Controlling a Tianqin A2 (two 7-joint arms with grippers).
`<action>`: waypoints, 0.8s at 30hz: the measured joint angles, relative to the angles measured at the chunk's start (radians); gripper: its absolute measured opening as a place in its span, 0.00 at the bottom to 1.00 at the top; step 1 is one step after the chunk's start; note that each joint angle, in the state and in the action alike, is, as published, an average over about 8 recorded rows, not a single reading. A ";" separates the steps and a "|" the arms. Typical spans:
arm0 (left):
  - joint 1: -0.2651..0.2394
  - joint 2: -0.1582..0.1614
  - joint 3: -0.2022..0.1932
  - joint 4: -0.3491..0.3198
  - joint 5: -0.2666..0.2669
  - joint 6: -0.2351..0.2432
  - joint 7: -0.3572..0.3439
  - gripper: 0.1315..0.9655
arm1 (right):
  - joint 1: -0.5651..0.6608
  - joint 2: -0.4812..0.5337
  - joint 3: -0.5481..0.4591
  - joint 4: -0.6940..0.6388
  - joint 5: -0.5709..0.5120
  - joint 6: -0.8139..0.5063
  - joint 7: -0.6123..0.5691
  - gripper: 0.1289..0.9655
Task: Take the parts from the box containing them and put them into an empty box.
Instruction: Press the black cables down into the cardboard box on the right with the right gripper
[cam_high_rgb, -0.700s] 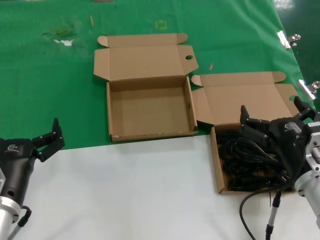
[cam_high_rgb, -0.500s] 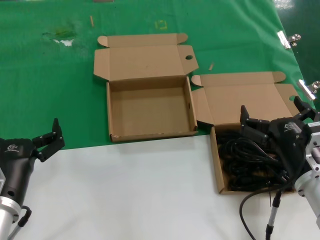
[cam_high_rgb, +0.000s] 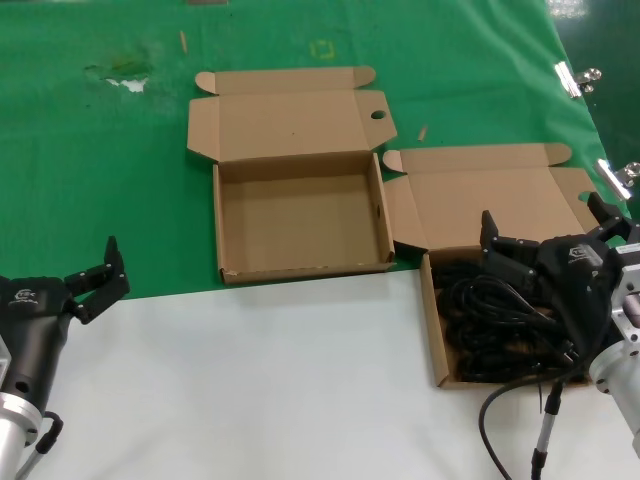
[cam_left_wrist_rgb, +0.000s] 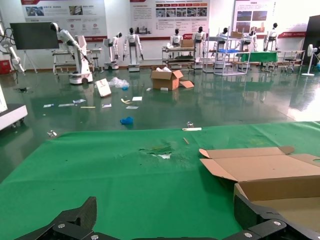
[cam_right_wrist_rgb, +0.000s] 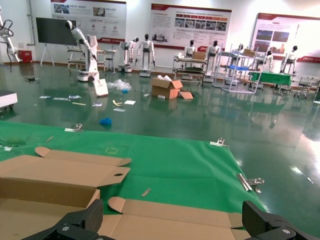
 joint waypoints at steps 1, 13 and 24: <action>0.000 0.000 0.000 0.000 0.000 0.000 0.000 1.00 | 0.000 0.000 0.000 0.000 0.000 0.000 0.000 1.00; 0.000 0.000 0.000 0.000 0.000 0.000 0.000 1.00 | 0.000 0.000 0.000 0.000 0.000 0.000 0.000 1.00; 0.000 0.000 0.000 0.000 0.000 0.000 0.000 1.00 | 0.000 0.000 0.000 0.000 0.000 0.000 0.000 1.00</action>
